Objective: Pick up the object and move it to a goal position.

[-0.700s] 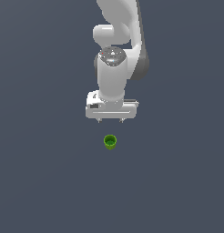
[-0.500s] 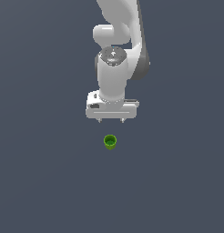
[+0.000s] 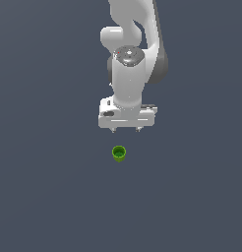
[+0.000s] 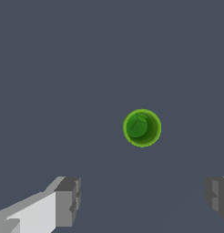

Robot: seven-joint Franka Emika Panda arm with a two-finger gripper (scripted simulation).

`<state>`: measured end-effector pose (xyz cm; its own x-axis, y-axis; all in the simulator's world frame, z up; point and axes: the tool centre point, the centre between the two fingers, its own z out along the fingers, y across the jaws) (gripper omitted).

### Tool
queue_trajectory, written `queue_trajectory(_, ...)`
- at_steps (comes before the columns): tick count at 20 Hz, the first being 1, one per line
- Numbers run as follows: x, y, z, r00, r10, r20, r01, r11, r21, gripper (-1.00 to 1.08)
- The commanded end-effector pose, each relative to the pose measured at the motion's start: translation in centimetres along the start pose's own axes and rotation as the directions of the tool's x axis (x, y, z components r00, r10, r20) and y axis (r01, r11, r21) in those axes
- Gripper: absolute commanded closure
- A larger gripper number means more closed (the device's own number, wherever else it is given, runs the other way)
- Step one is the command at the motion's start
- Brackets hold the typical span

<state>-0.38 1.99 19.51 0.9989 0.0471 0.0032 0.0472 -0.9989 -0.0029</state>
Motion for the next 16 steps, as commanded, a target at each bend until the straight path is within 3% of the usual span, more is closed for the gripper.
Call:
queue_trajectory(1, 0.0, 0.0, 0.0, 1.0, -0.001, 0.0, 0.001, 1.0, 0.0, -0.92)
queue_trajectory(16, 0.8, 0.8, 2.2, 0.983, -0.184, 0.004, 0.184, 0.983, -0.006, -0.92)
